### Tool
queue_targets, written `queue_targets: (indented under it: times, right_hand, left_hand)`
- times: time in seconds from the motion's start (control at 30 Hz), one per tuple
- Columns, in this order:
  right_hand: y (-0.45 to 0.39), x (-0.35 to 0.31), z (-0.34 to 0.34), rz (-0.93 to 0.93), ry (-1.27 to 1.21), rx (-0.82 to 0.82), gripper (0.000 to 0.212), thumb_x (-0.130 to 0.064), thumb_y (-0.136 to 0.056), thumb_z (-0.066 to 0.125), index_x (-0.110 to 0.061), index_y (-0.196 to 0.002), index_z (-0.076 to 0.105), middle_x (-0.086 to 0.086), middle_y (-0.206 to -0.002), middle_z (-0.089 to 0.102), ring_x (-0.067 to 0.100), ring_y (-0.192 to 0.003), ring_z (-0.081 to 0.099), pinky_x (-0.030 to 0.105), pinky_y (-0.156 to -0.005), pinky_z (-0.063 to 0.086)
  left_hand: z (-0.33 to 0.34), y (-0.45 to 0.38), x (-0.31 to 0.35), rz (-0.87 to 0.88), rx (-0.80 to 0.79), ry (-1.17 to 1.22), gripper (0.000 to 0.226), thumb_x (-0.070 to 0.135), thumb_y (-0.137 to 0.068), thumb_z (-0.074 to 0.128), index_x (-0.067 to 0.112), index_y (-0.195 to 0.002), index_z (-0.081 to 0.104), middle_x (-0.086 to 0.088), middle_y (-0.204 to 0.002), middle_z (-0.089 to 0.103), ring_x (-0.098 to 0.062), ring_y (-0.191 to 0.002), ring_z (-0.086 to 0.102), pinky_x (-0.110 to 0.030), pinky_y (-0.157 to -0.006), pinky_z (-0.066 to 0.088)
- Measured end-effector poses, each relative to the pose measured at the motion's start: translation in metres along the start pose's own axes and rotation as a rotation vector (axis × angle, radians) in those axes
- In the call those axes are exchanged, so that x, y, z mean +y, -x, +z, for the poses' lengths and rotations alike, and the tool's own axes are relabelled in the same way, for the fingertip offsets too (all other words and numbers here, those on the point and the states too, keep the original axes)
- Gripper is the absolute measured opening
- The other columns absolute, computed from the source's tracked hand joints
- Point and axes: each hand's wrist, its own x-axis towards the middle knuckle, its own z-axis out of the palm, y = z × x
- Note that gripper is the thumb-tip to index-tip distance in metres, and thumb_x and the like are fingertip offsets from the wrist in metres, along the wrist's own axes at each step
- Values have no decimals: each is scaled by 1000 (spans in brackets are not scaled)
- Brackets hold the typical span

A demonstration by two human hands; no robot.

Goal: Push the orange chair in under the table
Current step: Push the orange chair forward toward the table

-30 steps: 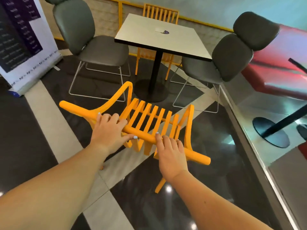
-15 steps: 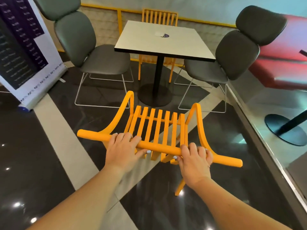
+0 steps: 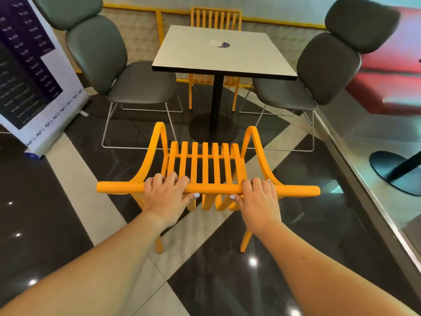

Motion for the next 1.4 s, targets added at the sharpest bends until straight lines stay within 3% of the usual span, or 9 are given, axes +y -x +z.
queue_targets:
  times: [0.23,0.43,0.6,0.77,1.03,1.4]
  right_hand:
    - [-30,12,12,16,-81,100,38,-50,-86,39,-15,-88,51,8,-82,54,30,-78,51,51,-81,44]
    - [-69,29,20,45,-56,48,42,-52,-86,35,-16,-96,52,9,-91,56,32,-89,53,55,-93,38]
    - [-117,41,32,44,-73,70,36,-50,-87,43,-16,-94,51,8,-90,54,30,-88,50,52,-90,38]
    - [-178,50,42,53,-34,48,44,-57,-86,26,-19,-91,48,3,-87,49,23,-84,46,45,-88,38]
    - [-275,72,56,62,12,3,50,-59,-84,14,-20,-91,46,0,-88,46,18,-81,41,39,-83,39]
    - [-394,106,80,41,-43,83,29,-46,-87,44,-17,-85,48,0,-80,41,21,-74,41,44,-76,43]
  left_hand:
    - [1,-34,4,-46,-40,-39,35,59,-87,38,30,-106,45,2,-97,36,-18,-89,30,-44,-95,29]
    - [11,-75,10,-54,1,-23,36,58,-87,40,31,-110,45,4,-97,33,-22,-96,39,-51,-103,25]
    - [20,-127,1,-21,58,-48,36,58,-86,41,29,-107,46,3,-93,34,-18,-88,35,-46,-96,31]
    - [25,-192,-10,45,90,-74,41,59,-85,34,23,-99,47,2,-89,36,-15,-81,34,-35,-80,35]
    - [34,-295,-17,65,94,-81,42,60,-85,38,20,-93,47,2,-87,39,-14,-80,34,-33,-79,38]
    - [49,-418,-22,45,160,-101,42,61,-82,33,21,-86,45,4,-81,39,-13,-75,36,-29,-72,36]
